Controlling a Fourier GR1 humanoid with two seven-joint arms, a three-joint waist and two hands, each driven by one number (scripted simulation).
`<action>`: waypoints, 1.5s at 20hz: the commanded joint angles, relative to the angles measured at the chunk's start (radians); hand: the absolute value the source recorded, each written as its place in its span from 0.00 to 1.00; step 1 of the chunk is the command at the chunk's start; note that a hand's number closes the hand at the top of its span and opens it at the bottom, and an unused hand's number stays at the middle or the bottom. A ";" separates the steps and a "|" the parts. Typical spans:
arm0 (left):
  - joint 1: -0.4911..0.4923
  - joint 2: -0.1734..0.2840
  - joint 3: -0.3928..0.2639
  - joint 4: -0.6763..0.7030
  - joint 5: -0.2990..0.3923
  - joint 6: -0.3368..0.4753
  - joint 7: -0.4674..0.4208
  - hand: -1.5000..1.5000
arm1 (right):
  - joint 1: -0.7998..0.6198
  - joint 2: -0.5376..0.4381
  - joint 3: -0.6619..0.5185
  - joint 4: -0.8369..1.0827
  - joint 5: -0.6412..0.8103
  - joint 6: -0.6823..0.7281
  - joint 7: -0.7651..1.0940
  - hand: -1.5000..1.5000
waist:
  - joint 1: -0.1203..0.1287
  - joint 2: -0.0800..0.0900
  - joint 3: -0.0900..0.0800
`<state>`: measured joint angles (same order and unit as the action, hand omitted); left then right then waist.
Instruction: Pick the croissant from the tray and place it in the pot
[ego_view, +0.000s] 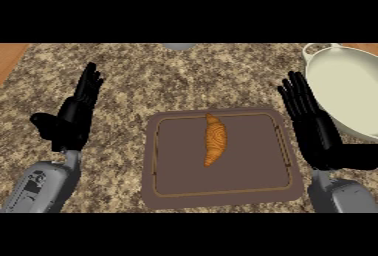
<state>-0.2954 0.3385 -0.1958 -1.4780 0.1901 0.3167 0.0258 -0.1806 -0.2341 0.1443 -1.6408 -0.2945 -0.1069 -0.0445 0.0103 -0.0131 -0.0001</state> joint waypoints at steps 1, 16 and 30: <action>-0.044 0.035 0.078 0.003 0.019 -0.047 0.054 0.50 | -0.095 0.002 0.000 0.105 0.051 0.044 -0.026 1.00 | -0.005 0.014 0.000; 0.172 0.051 0.127 -0.182 0.071 -0.035 0.130 0.50 | -0.357 -0.175 0.055 0.536 0.443 0.093 -0.422 0.00 | 0.007 0.013 0.001; 0.080 0.028 0.151 -0.099 0.056 -0.030 0.157 0.50 | -0.676 -0.208 0.342 0.375 0.542 0.598 0.287 0.00 | -0.006 0.010 -0.002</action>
<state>-0.2085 0.3734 -0.0497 -1.5957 0.2446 0.2898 0.1807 -0.7949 -0.4503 0.4170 -1.2527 0.2218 0.3732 0.1075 0.0037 -0.0053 -0.0025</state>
